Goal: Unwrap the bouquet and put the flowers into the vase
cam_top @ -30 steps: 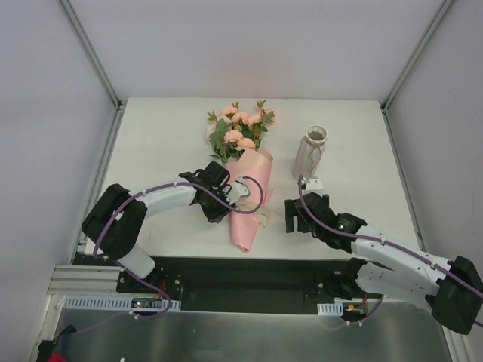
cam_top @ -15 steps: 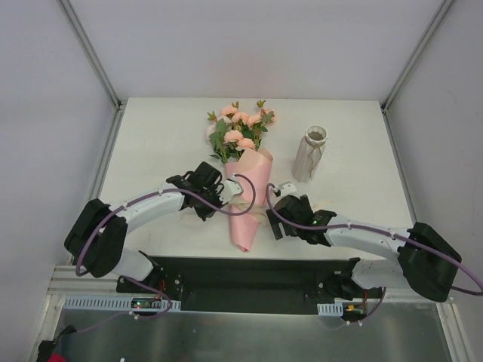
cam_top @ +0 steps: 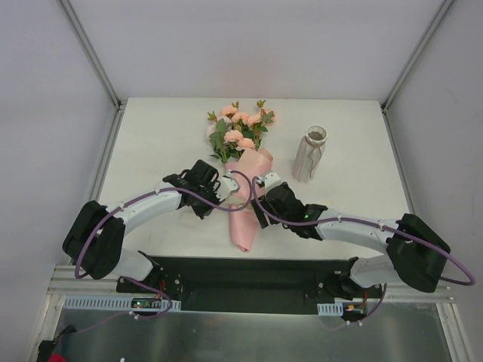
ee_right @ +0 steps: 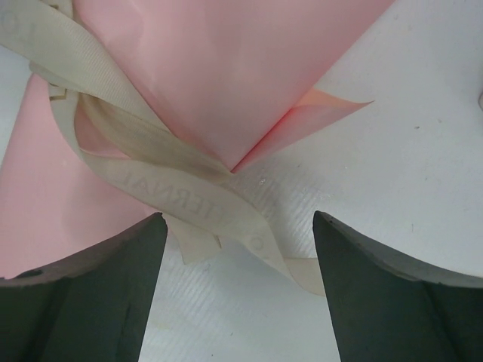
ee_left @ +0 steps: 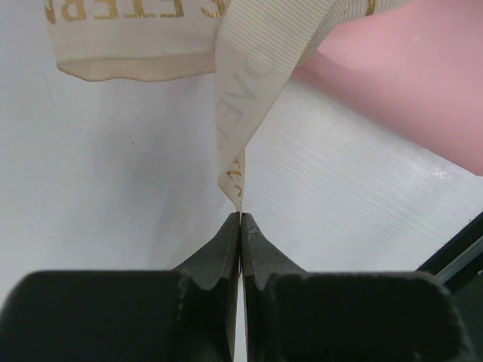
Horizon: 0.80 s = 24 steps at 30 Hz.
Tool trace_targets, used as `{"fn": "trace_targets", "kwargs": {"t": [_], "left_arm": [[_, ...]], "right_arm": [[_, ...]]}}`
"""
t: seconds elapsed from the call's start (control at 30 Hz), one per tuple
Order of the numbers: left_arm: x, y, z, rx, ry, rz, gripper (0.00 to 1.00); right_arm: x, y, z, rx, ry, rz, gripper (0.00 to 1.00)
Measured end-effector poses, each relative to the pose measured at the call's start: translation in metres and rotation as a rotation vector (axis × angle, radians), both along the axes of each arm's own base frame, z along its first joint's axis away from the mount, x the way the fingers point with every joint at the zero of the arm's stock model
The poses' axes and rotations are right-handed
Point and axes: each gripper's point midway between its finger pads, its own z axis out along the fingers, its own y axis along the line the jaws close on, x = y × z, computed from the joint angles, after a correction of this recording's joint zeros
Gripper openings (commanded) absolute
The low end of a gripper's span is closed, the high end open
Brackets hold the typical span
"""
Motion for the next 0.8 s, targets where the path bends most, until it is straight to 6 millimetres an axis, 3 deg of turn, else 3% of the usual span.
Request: {"fn": "trace_targets", "kwargs": {"t": [0.2,0.5,0.67,0.8], "left_arm": [[-0.001,0.001,-0.001,0.006,0.004,0.001,0.0],[0.0,0.004,-0.001,0.02,0.0,0.007,0.0],[0.003,0.009,-0.001,0.026,-0.003,0.026,0.0],[0.009,0.017,-0.001,0.025,-0.001,0.072,0.0]], "right_arm": [[0.0,0.004,-0.011,-0.014,0.017,0.018,0.66],[0.001,0.015,-0.008,0.03,0.017,0.033,0.3],[0.001,0.019,-0.006,0.049,0.016,0.035,0.04],[0.0,0.02,-0.006,0.062,0.024,0.034,0.01]]}}
